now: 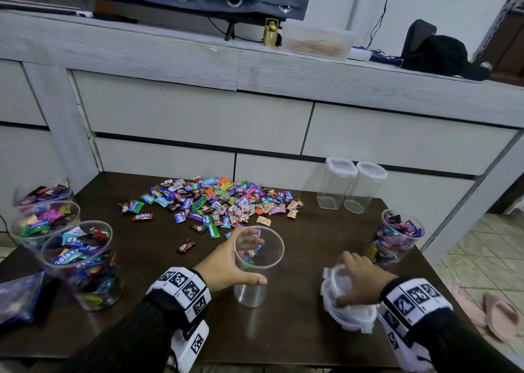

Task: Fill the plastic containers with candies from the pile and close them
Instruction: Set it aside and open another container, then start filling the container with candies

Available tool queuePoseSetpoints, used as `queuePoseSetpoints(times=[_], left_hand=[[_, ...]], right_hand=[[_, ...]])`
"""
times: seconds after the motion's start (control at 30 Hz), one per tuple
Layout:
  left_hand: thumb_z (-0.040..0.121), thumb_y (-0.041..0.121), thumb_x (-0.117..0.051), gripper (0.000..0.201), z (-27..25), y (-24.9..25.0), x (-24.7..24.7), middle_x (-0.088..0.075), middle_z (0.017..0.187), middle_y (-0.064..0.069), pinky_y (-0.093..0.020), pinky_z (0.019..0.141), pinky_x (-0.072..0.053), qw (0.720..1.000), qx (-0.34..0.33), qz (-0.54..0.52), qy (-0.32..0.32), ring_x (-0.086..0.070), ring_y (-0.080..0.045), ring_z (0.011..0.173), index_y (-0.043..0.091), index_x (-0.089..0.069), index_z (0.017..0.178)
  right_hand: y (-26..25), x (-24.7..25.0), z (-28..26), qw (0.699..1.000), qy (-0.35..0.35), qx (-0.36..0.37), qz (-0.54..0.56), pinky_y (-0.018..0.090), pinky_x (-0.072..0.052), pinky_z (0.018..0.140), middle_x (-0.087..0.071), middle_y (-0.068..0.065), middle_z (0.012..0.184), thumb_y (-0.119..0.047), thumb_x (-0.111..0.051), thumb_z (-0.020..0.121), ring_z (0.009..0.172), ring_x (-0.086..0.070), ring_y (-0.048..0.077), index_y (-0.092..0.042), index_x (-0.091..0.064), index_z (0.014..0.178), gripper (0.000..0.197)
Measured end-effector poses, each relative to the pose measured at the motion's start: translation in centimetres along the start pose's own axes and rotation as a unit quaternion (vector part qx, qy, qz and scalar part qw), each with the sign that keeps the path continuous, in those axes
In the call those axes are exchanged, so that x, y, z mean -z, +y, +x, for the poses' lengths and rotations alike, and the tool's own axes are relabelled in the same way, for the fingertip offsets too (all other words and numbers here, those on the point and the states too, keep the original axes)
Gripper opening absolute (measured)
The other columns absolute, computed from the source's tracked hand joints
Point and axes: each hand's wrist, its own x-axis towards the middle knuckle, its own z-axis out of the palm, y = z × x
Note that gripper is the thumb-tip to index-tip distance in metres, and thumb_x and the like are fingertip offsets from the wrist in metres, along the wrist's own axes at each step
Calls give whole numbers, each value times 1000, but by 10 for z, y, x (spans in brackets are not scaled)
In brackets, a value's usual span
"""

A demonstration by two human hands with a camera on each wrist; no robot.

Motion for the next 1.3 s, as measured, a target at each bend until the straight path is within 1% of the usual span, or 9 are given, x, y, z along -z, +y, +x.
queuePoseSetpoints(times=[0.2,0.43,0.5,0.57,0.67,0.8,0.97,1.13,1.3], left_hand=[[50,29,-95,99,-10,-4,-2,-59,132,3,-40,110,-42,1000,-18,13,-9,-54,-7,126,26,-42,134],[43,67,-86,126,-15,-14,11,-55,140,6,-34,110,-41,998,-44,-37,-16,-50,-9,132,32,-27,148],[51,90,-60,111,-14,-15,21,-56,139,9,-29,108,-40,997,-48,-37,43,-52,-7,129,36,-32,143],[71,86,-45,77,-10,-19,33,-55,139,9,-36,111,-36,990,-30,26,138,-49,-10,132,41,-42,133],[89,59,-51,64,-4,-31,51,-45,148,0,-40,112,-34,943,99,229,222,-38,-18,139,25,-40,142],[90,67,-46,89,5,-41,54,0,165,-4,-49,121,-11,839,265,474,42,1,-21,152,19,-11,156],[98,61,-29,81,20,-56,42,11,164,-10,-48,122,-1,774,271,568,-74,9,-23,151,13,2,156],[103,30,-43,69,40,-60,36,18,162,-10,-41,122,-12,856,172,486,-34,-1,-30,151,12,-4,156],[97,26,-59,63,73,-54,44,13,163,-5,-40,114,-33,887,144,435,-47,-29,-26,145,16,-27,150]], right_hand=[[11,-26,-2,1000,6,-18,5,31,-38,95,-40,1,131,-62,-71,65,120,-41,20,-19,-27,130,89],[-8,-7,-2,988,112,60,83,36,-27,114,-26,5,150,-67,-63,73,140,-21,21,-17,-22,145,96],[-23,0,4,977,144,103,119,33,-20,116,-20,7,154,-60,-61,81,143,-16,21,-17,-21,146,87],[-42,2,16,972,148,123,132,32,-16,117,-14,7,157,-53,-61,84,145,-13,20,-17,-20,147,84],[-70,0,41,974,116,126,150,33,-15,117,-8,8,159,-47,-64,85,146,-10,22,-15,-15,150,87],[-99,-2,76,981,35,127,145,40,-12,119,3,11,160,-47,-66,84,148,-1,26,-15,-4,153,98],[-139,-11,106,975,-14,161,155,33,-16,119,-19,12,157,-33,-57,94,145,-17,26,-11,-25,149,68],[-150,-19,140,968,7,234,86,29,-6,119,-4,7,160,-29,-45,100,148,-4,21,-14,-15,152,61],[-140,-5,167,965,12,259,49,38,-23,117,-15,8,158,-22,-50,97,145,-18,23,-16,-28,149,57]])
